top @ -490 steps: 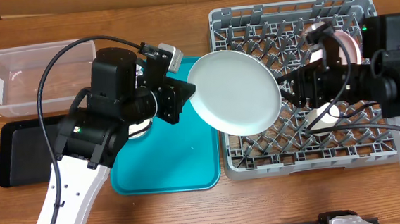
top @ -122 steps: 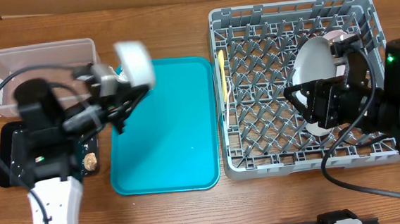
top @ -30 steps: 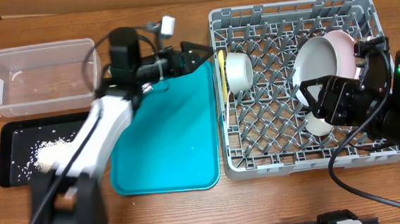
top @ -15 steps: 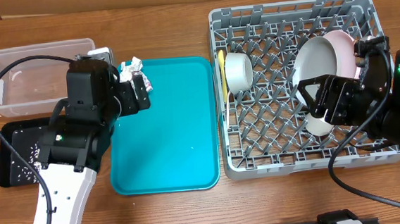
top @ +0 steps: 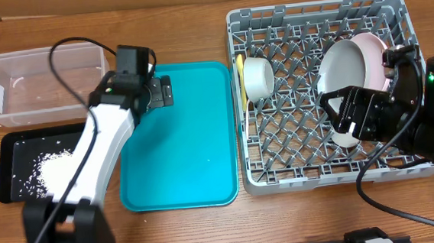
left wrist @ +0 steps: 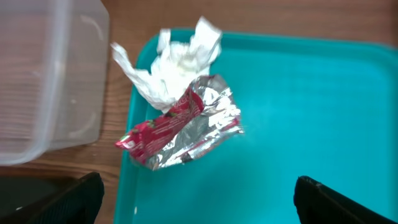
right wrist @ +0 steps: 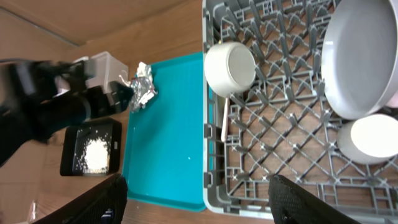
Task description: Sort waste into correct bins and load items into the dishwasher rack
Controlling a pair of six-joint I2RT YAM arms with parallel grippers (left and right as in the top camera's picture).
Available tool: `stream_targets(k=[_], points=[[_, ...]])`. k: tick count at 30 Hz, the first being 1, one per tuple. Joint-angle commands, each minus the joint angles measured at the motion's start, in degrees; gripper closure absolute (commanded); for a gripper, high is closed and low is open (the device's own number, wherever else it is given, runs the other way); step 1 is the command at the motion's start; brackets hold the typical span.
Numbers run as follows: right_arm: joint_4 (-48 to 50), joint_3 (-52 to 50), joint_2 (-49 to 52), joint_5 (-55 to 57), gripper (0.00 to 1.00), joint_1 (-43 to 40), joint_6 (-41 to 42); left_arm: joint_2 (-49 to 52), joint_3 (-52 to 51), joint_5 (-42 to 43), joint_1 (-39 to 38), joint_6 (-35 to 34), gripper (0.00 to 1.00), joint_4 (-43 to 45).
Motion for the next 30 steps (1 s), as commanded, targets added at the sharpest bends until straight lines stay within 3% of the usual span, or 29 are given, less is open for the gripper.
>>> stream_targets(k=[1,7,9,12,14,18,22,26,30], points=[[-0.5,0.24,-0.02,0.24,0.24,-0.07,-0.24,5.44,0.48,-4.22,0.26,1.31,0.0,2.36],[-0.52,0.22,0.04,0.26,0.24,-0.07,-0.35,11.69,0.48,-5.75,0.48,1.22,0.07,5.27],[-0.5,0.22,0.02,0.26,0.24,-0.07,-0.35,12.52,0.48,-4.9,0.48,1.29,0.27,5.2],[-0.55,0.24,0.02,0.26,0.24,-0.07,-0.35,11.98,0.92,-0.79,0.46,2.4,0.8,3.21],[-0.59,0.22,0.02,0.26,0.24,-0.07,-0.35,10.36,1.86,3.43,0.46,2.32,0.93,0.7],[-0.72,0.24,0.02,0.26,0.24,-0.07,-0.35,5.03,5.27,7.8,0.46,2.05,0.96,-6.47],[-0.72,0.24,0.02,0.26,0.24,-0.07,-0.35,-1.95,10.58,3.26,0.9,1.57,0.96,-13.03],[-0.79,0.22,0.02,0.28,0.23,-0.07,-0.35,-7.13,12.94,-5.75,3.8,4.2,0.96,-12.66],[-1.31,0.22,0.02,1.64,0.24,-0.07,-0.35,-7.02,12.87,-7.45,10.19,6.32,0.96,-9.9]])
